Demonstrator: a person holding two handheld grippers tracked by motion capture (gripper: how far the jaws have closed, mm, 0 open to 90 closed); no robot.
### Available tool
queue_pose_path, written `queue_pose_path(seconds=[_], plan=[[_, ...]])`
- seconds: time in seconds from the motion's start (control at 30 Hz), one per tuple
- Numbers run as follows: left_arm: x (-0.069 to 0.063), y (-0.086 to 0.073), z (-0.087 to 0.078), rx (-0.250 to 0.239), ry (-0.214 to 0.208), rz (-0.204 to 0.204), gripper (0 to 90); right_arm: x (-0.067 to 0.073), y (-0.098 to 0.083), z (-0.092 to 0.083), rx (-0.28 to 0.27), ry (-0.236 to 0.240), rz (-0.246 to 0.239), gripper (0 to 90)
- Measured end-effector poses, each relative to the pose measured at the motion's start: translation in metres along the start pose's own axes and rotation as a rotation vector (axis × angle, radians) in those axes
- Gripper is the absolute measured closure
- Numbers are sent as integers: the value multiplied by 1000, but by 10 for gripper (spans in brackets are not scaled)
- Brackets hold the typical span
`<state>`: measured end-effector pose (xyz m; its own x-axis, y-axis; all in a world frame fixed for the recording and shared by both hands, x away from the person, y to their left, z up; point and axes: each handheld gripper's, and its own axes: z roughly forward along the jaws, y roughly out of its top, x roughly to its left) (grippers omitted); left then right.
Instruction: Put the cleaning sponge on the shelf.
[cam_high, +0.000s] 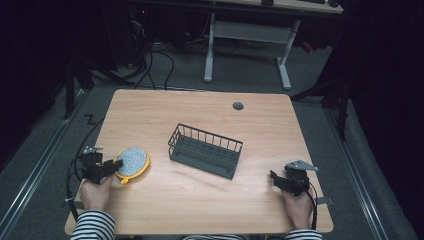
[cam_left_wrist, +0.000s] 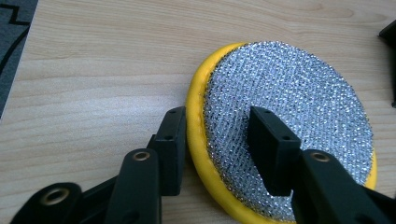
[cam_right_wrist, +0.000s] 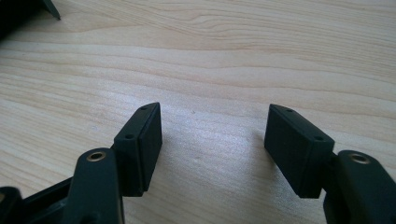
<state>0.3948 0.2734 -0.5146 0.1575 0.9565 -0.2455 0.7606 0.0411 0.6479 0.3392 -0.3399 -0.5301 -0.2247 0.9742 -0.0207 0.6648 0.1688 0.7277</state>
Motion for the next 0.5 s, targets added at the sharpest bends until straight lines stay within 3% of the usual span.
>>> queue_pose_path(seconds=[0.13,0.5], plan=[[0,-1,0,3,-12,-13,634,0,0,0,-1,0,-1,369],[-7,-2,0,-13,6,25,785,0,0,0,-1,1,-3,369]])
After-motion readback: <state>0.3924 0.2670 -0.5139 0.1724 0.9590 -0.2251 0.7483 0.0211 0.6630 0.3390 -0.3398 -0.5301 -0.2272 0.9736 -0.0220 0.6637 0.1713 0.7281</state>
